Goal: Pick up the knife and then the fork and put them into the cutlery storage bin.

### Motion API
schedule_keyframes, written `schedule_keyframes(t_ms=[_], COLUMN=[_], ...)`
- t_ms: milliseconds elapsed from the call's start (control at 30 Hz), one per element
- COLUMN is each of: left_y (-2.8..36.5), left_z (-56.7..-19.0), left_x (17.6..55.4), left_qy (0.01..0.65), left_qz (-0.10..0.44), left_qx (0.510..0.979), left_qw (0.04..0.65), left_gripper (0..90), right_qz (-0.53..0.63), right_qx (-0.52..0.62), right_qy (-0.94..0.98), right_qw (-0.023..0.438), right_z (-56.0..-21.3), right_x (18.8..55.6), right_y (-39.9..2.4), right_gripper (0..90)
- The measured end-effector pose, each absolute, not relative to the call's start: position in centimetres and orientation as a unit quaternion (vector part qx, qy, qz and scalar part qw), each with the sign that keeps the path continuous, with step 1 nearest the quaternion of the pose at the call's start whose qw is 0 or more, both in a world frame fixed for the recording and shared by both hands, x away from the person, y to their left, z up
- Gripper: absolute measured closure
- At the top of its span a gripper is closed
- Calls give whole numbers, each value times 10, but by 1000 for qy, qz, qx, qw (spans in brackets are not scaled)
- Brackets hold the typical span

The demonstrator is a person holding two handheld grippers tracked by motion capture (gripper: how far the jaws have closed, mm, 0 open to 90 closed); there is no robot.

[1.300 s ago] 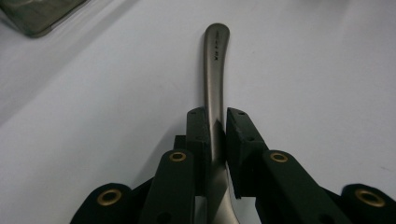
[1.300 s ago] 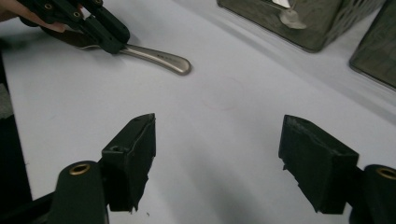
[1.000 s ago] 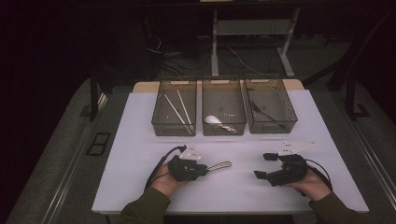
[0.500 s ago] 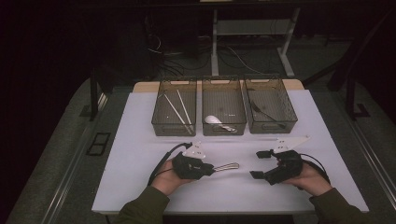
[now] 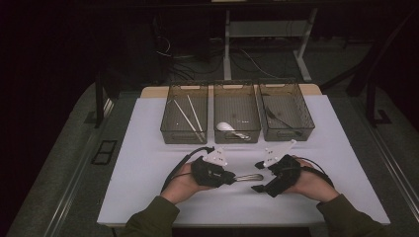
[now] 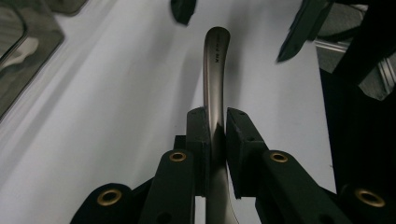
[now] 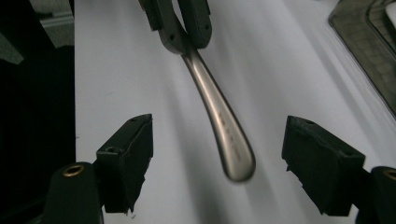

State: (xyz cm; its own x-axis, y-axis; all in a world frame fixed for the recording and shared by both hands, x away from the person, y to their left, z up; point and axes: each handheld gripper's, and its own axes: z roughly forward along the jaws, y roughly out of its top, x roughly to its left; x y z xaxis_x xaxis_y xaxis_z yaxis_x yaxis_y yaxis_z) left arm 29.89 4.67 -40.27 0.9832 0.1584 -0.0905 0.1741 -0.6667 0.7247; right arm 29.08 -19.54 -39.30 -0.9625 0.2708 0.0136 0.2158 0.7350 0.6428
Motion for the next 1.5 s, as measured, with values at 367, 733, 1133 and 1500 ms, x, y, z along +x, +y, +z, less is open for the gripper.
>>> schedule_keyframes(t_ms=[367,733,1133,1500], left_y=[32,29,50,82], left_z=[-395,-397,-383,-387], left_x=[293,290,297,305], left_qy=[50,37,61,108], left_qz=[-11,-11,-12,-11], left_qx=[919,923,899,884], left_qw=[392,384,434,455], left_gripper=[792,792,894,883], right_qz=[315,286,263,286], right_qx=[81,53,19,68], right_qy=[946,957,964,956], right_qw=[10,6,11,17], right_z=[-397,-403,-420,-416], right_x=[297,293,298,306], right_y=[-168,-155,-150,-166], right_gripper=[512,708,835,834])
